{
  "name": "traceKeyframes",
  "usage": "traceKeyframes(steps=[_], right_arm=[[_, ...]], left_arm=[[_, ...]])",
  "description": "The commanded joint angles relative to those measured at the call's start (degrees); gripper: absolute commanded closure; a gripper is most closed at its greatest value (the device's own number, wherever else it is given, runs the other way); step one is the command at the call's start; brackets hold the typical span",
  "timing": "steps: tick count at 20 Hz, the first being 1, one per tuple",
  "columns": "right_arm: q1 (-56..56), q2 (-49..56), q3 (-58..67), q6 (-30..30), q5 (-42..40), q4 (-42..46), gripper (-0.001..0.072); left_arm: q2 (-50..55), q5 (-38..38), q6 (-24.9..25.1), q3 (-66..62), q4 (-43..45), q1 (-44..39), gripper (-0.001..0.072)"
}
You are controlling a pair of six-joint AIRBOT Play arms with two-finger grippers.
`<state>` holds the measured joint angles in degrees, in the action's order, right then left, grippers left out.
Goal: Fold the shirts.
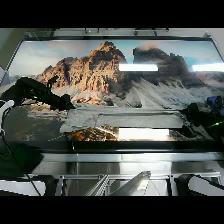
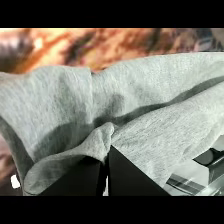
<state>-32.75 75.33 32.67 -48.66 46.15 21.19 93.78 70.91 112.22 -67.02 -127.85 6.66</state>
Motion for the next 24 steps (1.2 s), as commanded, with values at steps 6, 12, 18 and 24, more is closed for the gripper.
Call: traceKeyframes(steps=[6,12,18,24], right_arm=[[-1.53,-3.98,8.22,-8.24,5.33,18.05,0.0036],[-0.92,5.66,10.95,-13.70,9.73,22.53,0.0038],[5.75,13.14,10.95,-13.09,16.06,18.51,0.0130],[9.27,13.62,13.53,-8.31,23.80,12.17,0.0698]], left_arm=[[-7.19,5.90,1.31,-0.85,0.72,1.79,-0.0011],[-18.58,8.98,-0.33,1.29,0.26,8.11,0.0008],[-24.57,9.25,-0.46,7.15,0.17,8.07,0.0009],[-24.48,-0.26,-0.83,10.16,-4.61,-3.82,0.0684]])
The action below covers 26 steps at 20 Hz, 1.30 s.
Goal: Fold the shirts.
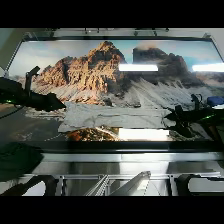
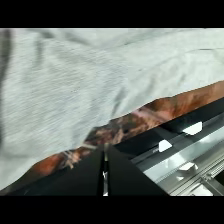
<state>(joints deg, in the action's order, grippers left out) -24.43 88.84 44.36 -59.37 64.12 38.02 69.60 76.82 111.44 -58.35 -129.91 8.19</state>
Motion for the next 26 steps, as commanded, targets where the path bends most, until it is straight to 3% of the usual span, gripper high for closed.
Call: traceKeyframes(steps=[1,7,12,16,20,24,26], right_arm=[[0.59,-0.50,3.41,2.40,7.52,-4.63,0.0698],[-2.67,-3.32,17.27,0.13,21.46,-4.68,0.0699],[-2.95,-3.32,21.86,0.02,26.01,-4.74,0.0699],[-4.76,-3.34,24.81,0.66,32.50,-5.16,0.0699],[-8.04,-4.55,26.23,1.07,37.13,-12.87,0.0699],[-8.04,-4.90,26.23,0.96,38.10,-13.86,0.0699],[-5.90,-5.03,26.23,0.37,37.90,-14.03,0.0699]], left_arm=[[0.46,-9.60,-0.04,1.57,-2.97,-8.46,0.0684],[21.51,-14.82,0.17,-10.25,-7.80,-28.44,0.0683],[39.63,-15.15,-2.19,-27.45,-7.78,-41.29,0.0684],[48.59,-13.51,-6.86,-38.27,-7.78,-44.59,0.0684],[54.95,-9.31,-8.72,-47.04,-7.96,-45.72,0.0684],[56.78,-7.08,-8.81,-55.23,-12.57,-45.46,0.0684],[54.64,-0.76,-7.41,-59.63,-12.70,-43.91,0.0684]])
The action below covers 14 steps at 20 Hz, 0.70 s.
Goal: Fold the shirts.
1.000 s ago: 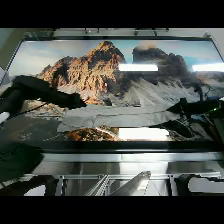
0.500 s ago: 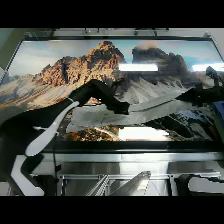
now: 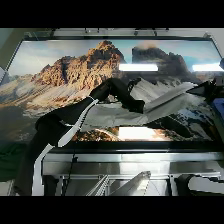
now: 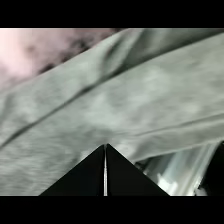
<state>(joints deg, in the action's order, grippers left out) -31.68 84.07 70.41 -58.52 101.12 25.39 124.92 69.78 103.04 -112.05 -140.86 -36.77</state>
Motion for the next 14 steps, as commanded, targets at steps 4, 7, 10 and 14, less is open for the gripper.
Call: traceKeyframes(steps=[4,7,10,14], right_arm=[[12.63,-1.22,0.17,-0.15,-2.89,-4.72,0.0698],[25.33,-1.31,0.15,-0.26,-12.66,-5.18,0.0699],[41.72,-1.09,0.15,-0.63,-25.55,-5.29,0.0699],[60.08,3.74,0.17,0.42,-51.76,-4.35,0.0698]], left_arm=[[-13.66,16.20,2.82,-0.39,-1.18,9.62,0.0684],[-26.97,21.24,4.00,12.33,-1.16,19.39,0.0685],[-44.22,20.72,7.04,31.80,-1.14,29.62,0.0685],[-65.07,16.28,9.03,58.95,-1.14,41.44,0.0684]])
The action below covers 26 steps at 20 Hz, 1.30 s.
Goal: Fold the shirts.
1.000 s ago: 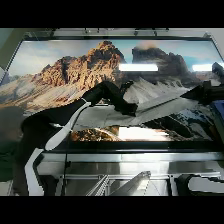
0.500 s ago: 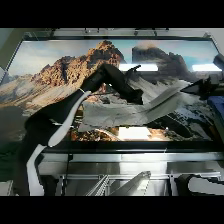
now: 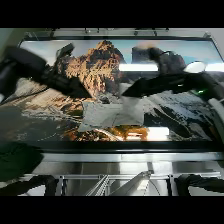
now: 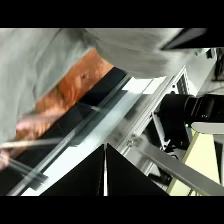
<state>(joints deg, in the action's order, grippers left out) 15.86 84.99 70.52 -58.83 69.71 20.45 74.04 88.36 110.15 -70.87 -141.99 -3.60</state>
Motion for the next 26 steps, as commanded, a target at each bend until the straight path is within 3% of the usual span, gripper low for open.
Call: traceKeyframes(steps=[1,3,5,8,12,13,18,22,26], right_arm=[[15.96,4.85,0.07,1.88,-26.47,0.39,0.0669],[19.47,7.76,0.07,1.79,-32.61,0.26,0.0128],[18.58,8.02,0.04,0.63,-30.21,2.01,0.0136],[10.64,4.48,0.04,-4.17,-19.23,11.13,0.0136],[-4.44,-1.33,-2.45,-18.84,-11.13,33.11,0.0134],[-8.02,-1.99,-4.68,-21.07,-10.93,34.62,0.0123],[-14.82,2.71,-12.48,-18.47,-10.95,27.52,0.0123],[-12.11,7.76,-12.48,-13.29,-11.87,17.18,0.0122],[-7.67,12.85,-12.46,-12.90,-13.29,10.25,0.0123]], left_arm=[[-18.21,-2.95,1.95,23.32,-0.02,10.71,0.0684],[-25.42,-2.91,1.97,32.87,-0.04,15.47,0.0684],[-30.14,-1.79,2.40,38.10,-0.04,19.28,0.0684],[-36.63,-2.32,3.06,41.79,-0.17,23.34,0.0685],[-42.49,-2.89,2.95,42.01,-0.37,25.20,0.0685],[-43.23,-2.89,2.91,42.01,-0.39,25.70,0.0684],[-40.35,-2.67,2.89,42.03,-0.74,27.76,0.0685],[-35.80,-2.43,2.91,42.03,-0.87,27.76,0.0684],[-34.38,-2.49,2.91,42.03,-2.93,27.76,0.0684]])
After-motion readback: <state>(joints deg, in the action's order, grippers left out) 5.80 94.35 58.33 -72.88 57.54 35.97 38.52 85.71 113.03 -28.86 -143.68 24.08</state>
